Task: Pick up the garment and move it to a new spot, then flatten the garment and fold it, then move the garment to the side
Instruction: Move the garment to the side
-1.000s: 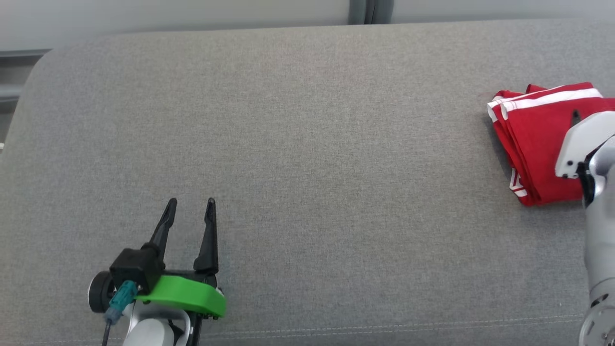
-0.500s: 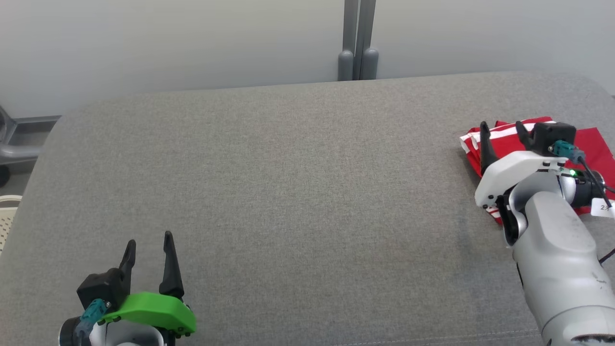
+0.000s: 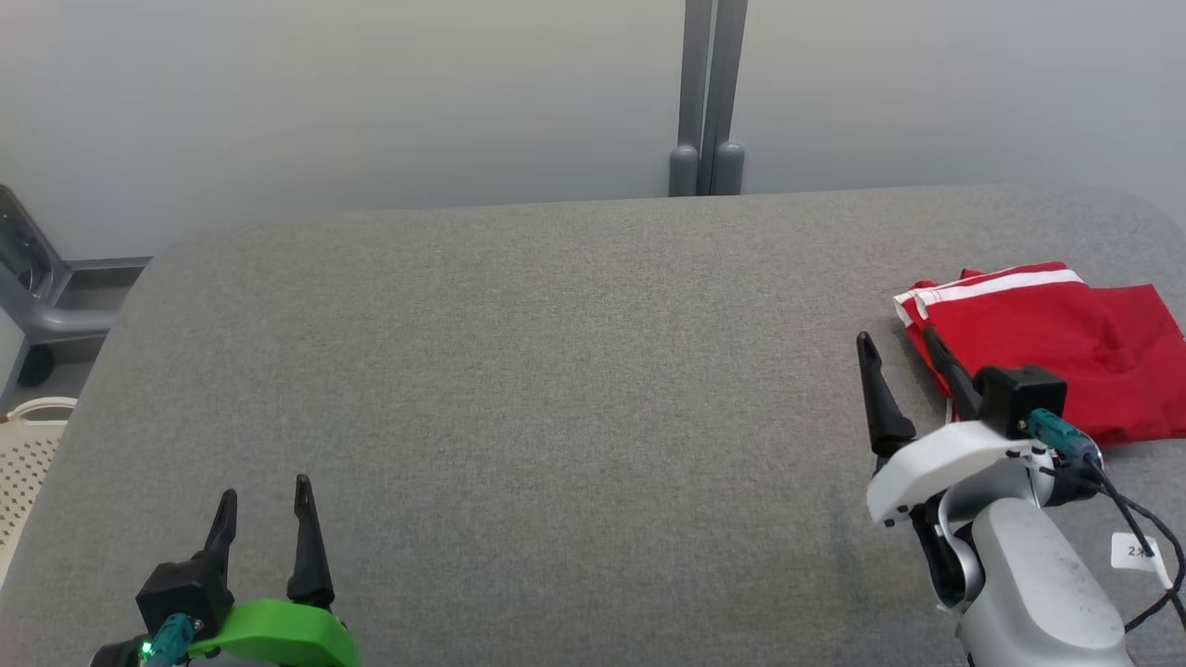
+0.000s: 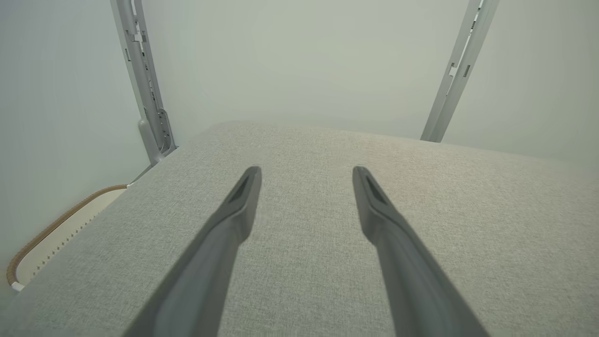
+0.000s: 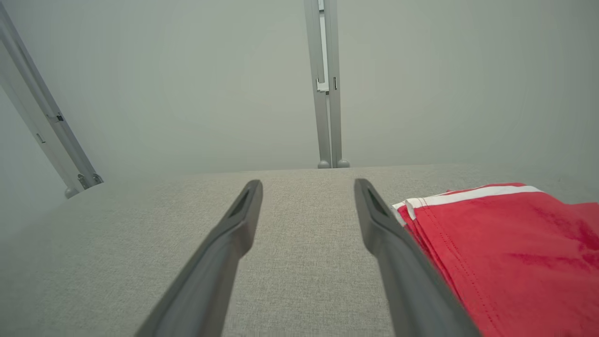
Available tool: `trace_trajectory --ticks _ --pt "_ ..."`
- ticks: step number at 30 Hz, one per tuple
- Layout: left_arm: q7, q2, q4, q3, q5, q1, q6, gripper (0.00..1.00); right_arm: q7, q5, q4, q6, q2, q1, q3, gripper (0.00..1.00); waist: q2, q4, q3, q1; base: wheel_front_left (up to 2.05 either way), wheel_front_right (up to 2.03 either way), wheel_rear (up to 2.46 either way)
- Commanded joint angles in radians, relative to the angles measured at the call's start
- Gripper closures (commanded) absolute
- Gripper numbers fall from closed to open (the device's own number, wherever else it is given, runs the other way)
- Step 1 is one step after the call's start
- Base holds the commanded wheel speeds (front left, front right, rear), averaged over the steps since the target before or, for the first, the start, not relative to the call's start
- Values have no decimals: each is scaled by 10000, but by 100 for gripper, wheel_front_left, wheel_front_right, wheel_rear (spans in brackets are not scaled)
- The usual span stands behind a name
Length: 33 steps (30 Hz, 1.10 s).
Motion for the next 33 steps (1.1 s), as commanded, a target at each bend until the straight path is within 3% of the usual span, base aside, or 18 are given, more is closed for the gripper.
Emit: trace_trajectory --ticks 1,16,33 --pt "-84 17 22 84 21 179 35 0 50 6 -183 -16 51 232 22 0 -1 1 -31 0 0 0 0" --pt "-174 -233 -410 383 506 1146 -582 0 105 -550 -1399 -12 376 2335 -587 0 -1 45 -353 0 0 0 0" --pt "-178 -681 -110 1158 1099 1230 -1428 0 -102 -292 -932 -12 383 2714 -626 0 -1 -137 -162 0 0 0 0"
